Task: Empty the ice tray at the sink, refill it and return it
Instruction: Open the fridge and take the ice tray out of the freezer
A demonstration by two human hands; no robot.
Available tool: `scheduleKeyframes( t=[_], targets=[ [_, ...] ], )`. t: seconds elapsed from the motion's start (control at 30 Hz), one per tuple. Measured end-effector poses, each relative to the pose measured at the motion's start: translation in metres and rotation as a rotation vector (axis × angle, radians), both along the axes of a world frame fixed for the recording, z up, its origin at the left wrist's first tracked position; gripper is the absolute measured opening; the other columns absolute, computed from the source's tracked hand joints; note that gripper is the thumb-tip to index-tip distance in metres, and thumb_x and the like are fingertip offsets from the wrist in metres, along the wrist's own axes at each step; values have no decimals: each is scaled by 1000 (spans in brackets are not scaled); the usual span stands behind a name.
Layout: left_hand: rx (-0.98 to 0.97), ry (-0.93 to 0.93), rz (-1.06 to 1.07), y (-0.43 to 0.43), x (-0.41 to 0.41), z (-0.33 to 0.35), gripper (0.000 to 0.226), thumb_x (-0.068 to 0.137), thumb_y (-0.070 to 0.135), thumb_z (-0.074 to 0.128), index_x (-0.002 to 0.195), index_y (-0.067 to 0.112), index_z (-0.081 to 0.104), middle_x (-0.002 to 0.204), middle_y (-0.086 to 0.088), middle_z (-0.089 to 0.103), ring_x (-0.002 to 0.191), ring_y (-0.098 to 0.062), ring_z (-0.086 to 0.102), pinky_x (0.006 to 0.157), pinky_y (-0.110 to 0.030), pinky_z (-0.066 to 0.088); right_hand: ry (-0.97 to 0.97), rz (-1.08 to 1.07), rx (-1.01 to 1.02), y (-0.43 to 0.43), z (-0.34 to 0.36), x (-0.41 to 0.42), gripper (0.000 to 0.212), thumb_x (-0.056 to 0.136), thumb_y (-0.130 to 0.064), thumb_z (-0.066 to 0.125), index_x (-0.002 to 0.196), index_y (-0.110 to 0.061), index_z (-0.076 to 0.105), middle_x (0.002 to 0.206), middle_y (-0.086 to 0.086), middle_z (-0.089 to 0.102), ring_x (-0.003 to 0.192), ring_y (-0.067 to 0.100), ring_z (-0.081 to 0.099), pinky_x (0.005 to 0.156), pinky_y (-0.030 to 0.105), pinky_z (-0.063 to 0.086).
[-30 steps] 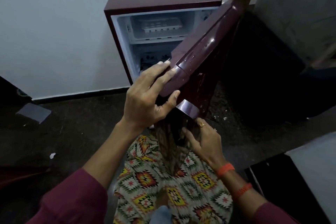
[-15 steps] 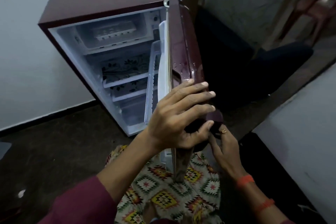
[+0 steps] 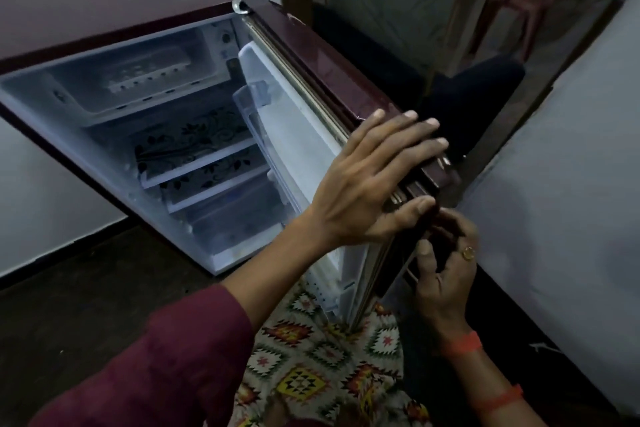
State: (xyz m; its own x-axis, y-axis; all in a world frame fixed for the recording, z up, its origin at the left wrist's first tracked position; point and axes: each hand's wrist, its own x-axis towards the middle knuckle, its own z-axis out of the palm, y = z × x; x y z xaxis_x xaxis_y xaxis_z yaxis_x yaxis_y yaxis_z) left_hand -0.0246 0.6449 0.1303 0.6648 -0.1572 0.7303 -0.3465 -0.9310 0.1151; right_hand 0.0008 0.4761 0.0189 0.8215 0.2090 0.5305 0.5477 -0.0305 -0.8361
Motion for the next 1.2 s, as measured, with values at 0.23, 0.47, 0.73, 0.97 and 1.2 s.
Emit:
scheduleKeyframes(
  t=[0.23,0.47,0.73,0.97,1.2],
  targets=[
    [-11,35,165,26,29,-5,58,99,42,52,146,9,48,154,-12,43,147,-28,32,117,-53,26,121,-104,-18,-7,9,27,48,93,-44,59,136,-28,44,132,4,53,120,16,58,100,36,50],
    [57,65,179,38,61,-5,59,100,41,53,150,13,42,158,-11,37,150,-29,27,119,-52,23,101,-275,-39,-11,10,59,41,99,-36,54,131,-9,52,124,16,56,111,3,56,95,22,49],
    [69,129,174,29,109,-6,63,100,43,50,154,15,36,161,-8,32,152,-28,21,119,-48,26,160,-401,-39,-5,22,103,36,101,-25,51,134,-10,55,128,9,60,114,16,59,92,25,53],
    [43,167,219,14,142,-7,67,98,45,49,155,14,33,162,-9,30,152,-29,19,121,-43,23,232,-356,-79,-5,25,125,46,102,-23,48,147,-18,46,147,-1,53,132,8,51,109,23,43],
    [88,273,210,18,156,-4,74,96,47,47,159,17,22,166,-8,17,154,-29,8,122,-46,20,271,-302,-146,-2,23,141,53,105,-25,45,156,-20,33,159,-4,37,145,8,35,120,27,30]
  ],
)
